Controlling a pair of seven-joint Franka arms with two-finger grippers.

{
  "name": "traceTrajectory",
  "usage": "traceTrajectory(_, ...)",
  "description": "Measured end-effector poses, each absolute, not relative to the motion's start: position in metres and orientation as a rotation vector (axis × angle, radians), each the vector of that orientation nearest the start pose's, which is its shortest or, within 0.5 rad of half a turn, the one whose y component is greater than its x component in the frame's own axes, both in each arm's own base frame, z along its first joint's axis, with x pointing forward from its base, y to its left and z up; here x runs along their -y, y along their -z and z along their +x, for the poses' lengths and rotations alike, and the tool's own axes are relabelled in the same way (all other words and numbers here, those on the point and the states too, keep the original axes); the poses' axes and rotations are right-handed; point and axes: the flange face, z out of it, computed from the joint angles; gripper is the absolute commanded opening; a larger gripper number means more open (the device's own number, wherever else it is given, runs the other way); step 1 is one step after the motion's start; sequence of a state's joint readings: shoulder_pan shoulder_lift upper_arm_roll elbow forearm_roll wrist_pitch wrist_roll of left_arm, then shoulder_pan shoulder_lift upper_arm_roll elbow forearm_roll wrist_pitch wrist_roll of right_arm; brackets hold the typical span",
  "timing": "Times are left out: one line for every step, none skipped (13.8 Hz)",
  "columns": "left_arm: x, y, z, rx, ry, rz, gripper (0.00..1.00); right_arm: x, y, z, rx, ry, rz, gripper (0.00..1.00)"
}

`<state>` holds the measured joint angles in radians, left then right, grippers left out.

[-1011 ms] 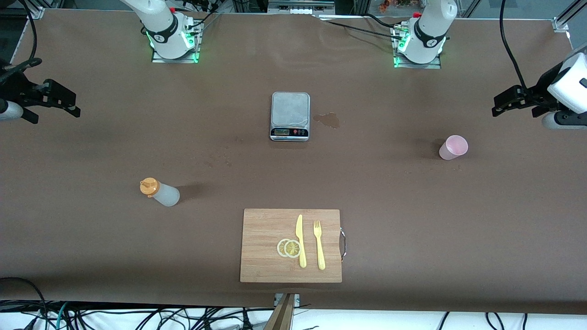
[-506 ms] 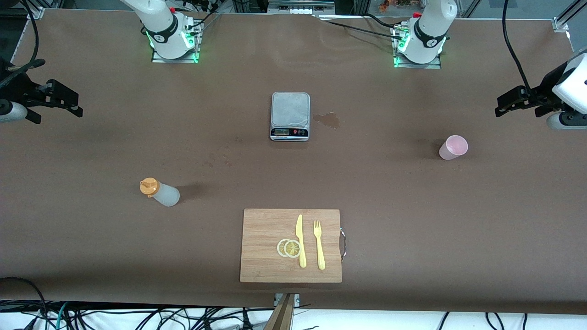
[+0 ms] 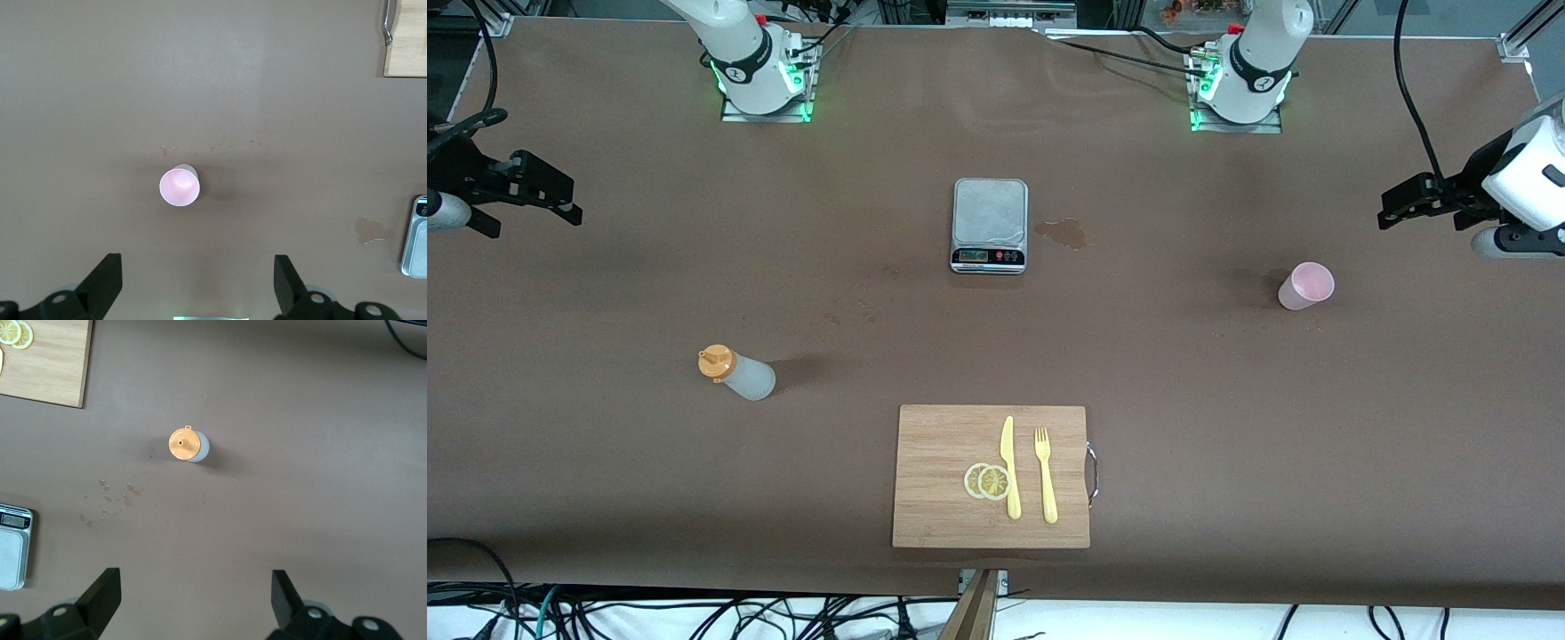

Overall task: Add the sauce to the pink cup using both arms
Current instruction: 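Reach the left gripper down to the pink cup and grasp it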

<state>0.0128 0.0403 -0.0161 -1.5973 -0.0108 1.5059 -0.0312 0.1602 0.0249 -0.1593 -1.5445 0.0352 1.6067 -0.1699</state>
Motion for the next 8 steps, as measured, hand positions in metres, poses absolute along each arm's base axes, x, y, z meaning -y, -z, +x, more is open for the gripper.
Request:
traceTrajectory(0.003, -0.580, 0.559, 0.044, -0.220, -3.143, 1.00, -0.005, -0.627, 0.566, 0.265, 0.065, -3.103, 1.00)
traceTrajectory(0.003, -0.575, 0.561, 0.044, -0.233, -3.142, 1.00, -0.005, -0.628, 0.565, 0.265, 0.068, -3.104, 1.00)
traceTrajectory(0.003, -0.571, 0.563, 0.044, -0.244, -3.141, 1.00, -0.005, -0.629, 0.565, 0.265, 0.070, -3.105, 1.00)
traceTrajectory(0.003, -0.568, 0.565, 0.043, -0.252, -3.141, 1.00, -0.004, -0.629, 0.565, 0.265, 0.071, -3.107, 1.00)
traceTrajectory(0.004, -0.566, 0.566, 0.042, -0.256, -3.143, 1.00, -0.004, -0.629, 0.565, 0.265, 0.071, -3.109, 1.00)
traceTrajectory(0.005, -0.566, 0.566, 0.041, -0.257, -3.147, 1.00, -0.004, -0.629, 0.565, 0.265, 0.071, -3.110, 1.00)
traceTrajectory(0.005, -0.566, 0.567, 0.041, -0.259, -3.153, 1.00, -0.004, -0.629, 0.565, 0.265, 0.071, -3.112, 1.00)
traceTrajectory(0.006, -0.565, 0.567, 0.041, -0.262, -3.156, 1.00, -0.004, -0.629, 0.565, 0.265, 0.071, -3.113, 1.00)
